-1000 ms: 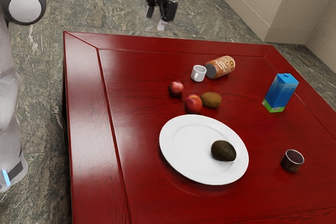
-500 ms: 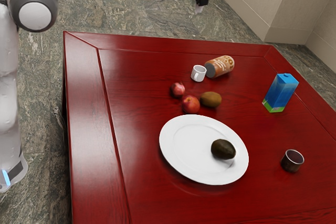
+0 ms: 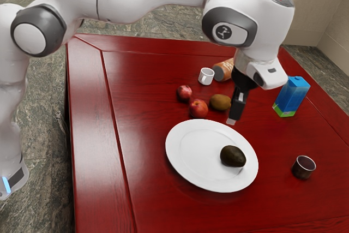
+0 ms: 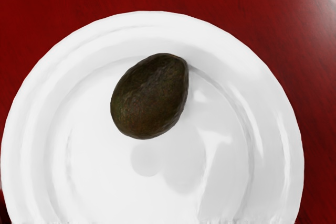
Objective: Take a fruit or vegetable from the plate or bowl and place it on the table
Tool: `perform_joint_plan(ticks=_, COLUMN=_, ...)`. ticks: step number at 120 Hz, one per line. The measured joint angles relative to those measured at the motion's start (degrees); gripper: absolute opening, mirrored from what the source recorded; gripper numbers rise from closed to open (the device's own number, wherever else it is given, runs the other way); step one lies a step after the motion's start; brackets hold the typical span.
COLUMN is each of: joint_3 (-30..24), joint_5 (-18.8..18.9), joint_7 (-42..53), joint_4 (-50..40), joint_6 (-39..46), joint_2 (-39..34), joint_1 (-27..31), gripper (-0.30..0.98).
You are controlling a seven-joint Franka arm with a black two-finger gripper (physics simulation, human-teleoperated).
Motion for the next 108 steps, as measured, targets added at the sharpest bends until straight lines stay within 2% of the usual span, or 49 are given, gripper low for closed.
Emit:
perform_joint_plan(ticks=29, joint_3=-0.09, joint_5=-1.6, joint_7=1.56, joint_4=-4.59, joint_6=1.21, joint_2=-2.7, joint_1=-0.3, gripper=0.66)
perform_joint_plan(ticks=46, joint_3=1.58, joint_5=-5.77, joint_7=2.19, joint_4=-12.33, joint_6=9.54, joint_2=-4.65, joint_1=0.23, gripper=0.66)
perform_joint_plan(ticks=75, joint_3=1.66, joint_5=-8.58, joint_7=3.12, joint_4=-20.19, joint_6=20.29, joint_2=-7.19, joint_1=0.18, gripper=0.66)
perform_joint_plan(ticks=108, joint_3=1.5, joint_5=-10.82, joint_7=3.93, joint_4=-24.89, joint_6=20.56, joint_2=-8.28, joint_1=-0.16, gripper=0.66)
